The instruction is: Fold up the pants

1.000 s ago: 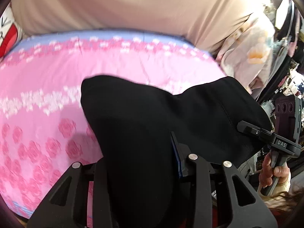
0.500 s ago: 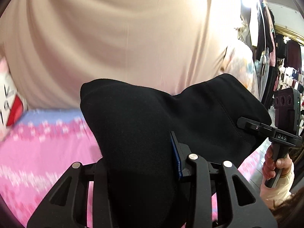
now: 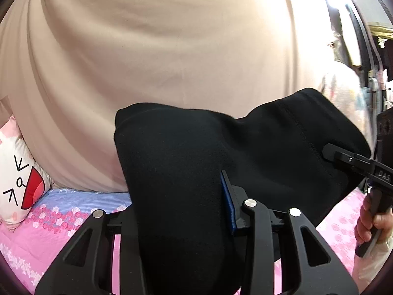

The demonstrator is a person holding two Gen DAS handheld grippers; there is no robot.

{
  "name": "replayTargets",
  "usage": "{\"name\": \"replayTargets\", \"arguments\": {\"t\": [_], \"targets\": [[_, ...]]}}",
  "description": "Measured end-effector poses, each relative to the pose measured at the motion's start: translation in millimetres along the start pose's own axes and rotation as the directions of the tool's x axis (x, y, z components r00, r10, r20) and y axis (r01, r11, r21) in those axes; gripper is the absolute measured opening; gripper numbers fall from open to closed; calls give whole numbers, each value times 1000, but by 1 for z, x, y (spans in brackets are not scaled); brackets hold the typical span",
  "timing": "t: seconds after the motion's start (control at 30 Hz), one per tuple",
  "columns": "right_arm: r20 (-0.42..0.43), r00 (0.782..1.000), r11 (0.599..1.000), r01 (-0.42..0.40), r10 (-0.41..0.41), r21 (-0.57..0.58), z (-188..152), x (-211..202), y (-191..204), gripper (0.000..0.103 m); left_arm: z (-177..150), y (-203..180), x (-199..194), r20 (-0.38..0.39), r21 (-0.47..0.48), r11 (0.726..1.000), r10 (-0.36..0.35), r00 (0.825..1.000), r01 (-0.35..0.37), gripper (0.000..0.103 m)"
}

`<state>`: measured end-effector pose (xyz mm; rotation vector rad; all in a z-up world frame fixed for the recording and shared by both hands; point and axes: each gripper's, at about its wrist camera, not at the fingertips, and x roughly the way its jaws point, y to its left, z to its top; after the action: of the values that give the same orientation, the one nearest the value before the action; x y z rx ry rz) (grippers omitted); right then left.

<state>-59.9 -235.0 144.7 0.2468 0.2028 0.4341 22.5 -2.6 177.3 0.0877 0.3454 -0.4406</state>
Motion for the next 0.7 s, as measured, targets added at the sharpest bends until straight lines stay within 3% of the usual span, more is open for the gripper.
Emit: {"name": "replayTargets", "arguments": {"t": [0.3,0.7], "targets": [[24,999,997,25,-27,75,-2,60,-53,36,0,7,74,6,12,998,54,999,-54,36],[-106,994,977,58,-37,204,-46,141,-122,36,-43,23,161,-145,-21,997,66,987,-70,36]]}}
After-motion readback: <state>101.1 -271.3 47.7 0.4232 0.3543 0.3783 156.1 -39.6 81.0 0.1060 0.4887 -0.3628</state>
